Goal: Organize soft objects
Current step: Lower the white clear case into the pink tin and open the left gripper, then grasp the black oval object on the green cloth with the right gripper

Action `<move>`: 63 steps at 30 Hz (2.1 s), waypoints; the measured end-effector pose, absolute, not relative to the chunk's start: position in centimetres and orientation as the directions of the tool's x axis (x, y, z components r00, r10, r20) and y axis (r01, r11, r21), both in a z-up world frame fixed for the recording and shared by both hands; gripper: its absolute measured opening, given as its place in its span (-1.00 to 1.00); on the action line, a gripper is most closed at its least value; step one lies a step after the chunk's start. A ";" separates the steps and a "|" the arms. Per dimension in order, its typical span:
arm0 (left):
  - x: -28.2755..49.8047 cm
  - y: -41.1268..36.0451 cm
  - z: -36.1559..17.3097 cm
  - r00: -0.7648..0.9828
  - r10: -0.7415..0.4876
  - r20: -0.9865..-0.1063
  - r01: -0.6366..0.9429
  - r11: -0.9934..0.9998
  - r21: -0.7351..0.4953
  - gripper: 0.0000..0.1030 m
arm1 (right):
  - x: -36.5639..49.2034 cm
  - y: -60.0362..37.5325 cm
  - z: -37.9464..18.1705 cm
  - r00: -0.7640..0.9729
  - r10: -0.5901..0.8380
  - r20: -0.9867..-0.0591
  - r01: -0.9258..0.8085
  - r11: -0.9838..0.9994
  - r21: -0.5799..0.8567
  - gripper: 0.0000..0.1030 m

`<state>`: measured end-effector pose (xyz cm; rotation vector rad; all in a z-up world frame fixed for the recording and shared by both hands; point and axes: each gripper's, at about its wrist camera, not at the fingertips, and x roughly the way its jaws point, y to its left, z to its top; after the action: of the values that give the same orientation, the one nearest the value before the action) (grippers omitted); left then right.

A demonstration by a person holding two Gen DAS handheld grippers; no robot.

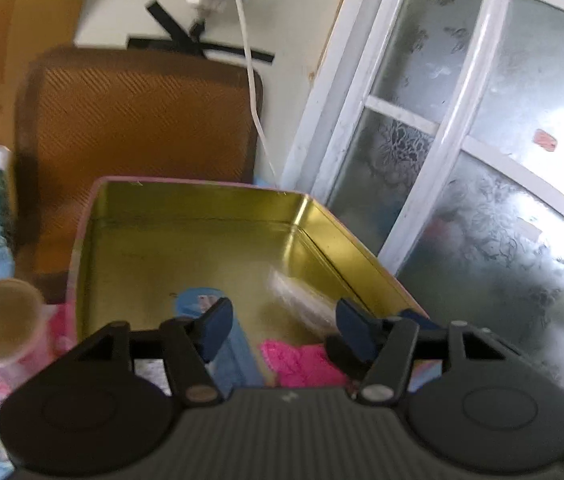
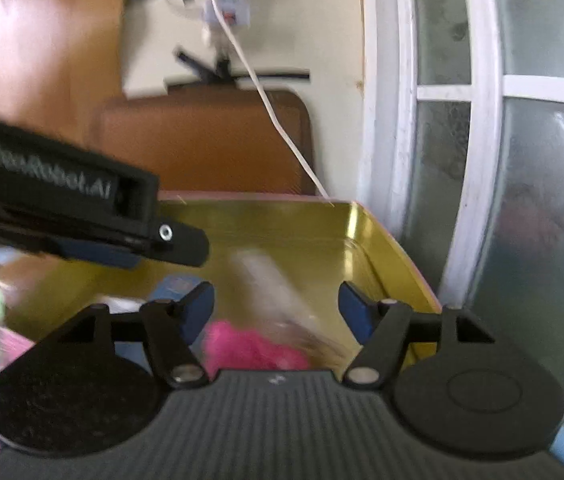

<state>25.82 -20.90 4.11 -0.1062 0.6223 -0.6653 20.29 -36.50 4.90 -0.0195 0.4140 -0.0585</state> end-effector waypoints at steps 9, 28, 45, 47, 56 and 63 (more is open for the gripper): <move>19.9 -11.3 4.8 0.686 -0.564 -0.459 0.494 0.825 -0.275 0.16 | 15.1 -31.9 5.8 0.927 0.089 -0.365 -0.068 0.995 0.070 0.36; 14.8 7.5 -3.7 0.860 -0.130 -0.493 0.019 0.975 -0.222 0.19 | 23.9 -13.5 3.7 0.708 0.472 -0.526 -0.467 0.871 0.152 -0.39; 15.7 8.0 -4.8 0.817 -0.118 -0.564 -0.016 0.974 -0.227 0.19 | 28.6 -10.0 3.2 0.554 0.427 -0.714 -0.632 0.774 -0.028 0.04; 15.8 7.7 -4.9 0.813 -0.105 -0.572 -0.018 0.979 -0.205 0.21 | 25.5 -11.7 3.8 0.558 0.464 -0.688 -0.650 0.760 -0.015 0.04; 16.2 5.6 -5.0 0.792 -0.039 -0.609 -0.008 0.997 -0.073 0.34 | 13.3 -17.6 1.7 0.544 0.504 -0.671 -0.597 0.794 0.112 0.07; 14.1 5.3 -3.3 0.733 -0.160 -0.661 0.029 0.978 -0.205 0.34 | 11.6 -18.5 1.8 0.590 0.519 -0.618 -0.623 0.780 0.059 0.38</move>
<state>14.11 5.29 -3.26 -0.1859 0.7421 -0.1049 11.61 -18.52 1.84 -0.1701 0.6617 0.6683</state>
